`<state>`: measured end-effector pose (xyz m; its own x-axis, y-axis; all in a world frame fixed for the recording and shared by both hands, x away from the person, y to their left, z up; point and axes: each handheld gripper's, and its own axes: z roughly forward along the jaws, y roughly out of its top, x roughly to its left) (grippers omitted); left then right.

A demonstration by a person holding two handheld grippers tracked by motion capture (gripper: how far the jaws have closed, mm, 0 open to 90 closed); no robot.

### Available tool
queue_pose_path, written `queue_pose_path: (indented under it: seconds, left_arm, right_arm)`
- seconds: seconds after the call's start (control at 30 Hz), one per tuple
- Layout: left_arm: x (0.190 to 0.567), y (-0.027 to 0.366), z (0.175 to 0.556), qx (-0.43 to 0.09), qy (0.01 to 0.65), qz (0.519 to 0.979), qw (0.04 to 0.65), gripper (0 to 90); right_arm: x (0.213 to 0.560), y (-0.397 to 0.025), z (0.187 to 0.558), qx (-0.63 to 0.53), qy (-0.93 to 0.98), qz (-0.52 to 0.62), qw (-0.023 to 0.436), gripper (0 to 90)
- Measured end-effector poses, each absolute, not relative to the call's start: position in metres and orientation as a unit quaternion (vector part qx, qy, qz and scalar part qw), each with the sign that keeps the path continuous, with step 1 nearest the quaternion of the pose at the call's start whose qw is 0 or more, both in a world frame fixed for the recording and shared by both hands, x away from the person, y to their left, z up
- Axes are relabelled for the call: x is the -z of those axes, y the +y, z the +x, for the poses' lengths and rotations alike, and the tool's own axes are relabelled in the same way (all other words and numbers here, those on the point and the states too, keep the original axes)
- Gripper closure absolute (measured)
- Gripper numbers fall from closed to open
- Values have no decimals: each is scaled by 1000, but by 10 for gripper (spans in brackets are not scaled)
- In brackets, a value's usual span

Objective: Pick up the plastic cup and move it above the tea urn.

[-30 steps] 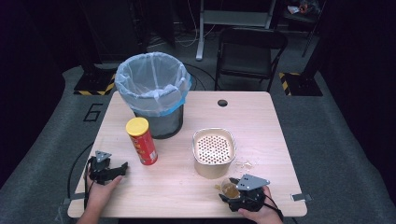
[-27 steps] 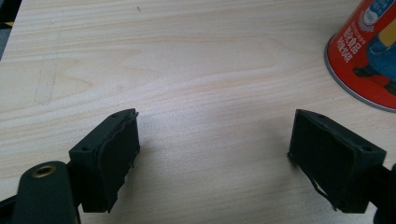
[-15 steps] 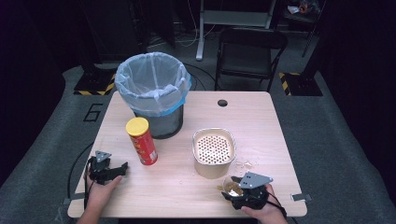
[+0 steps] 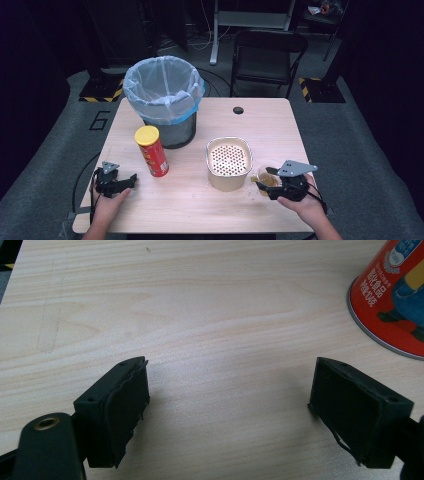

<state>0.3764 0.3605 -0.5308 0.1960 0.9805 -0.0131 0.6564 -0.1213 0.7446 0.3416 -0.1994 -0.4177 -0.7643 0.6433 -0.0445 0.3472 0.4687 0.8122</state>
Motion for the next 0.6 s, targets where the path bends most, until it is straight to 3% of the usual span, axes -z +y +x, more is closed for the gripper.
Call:
queue_pose_path:
  seconds: [0.6]
  left_arm:
    - [531,360,376,-254,581,704,319,155]
  right_arm:
    - [396,-208,405,-433,812,332,208,377]
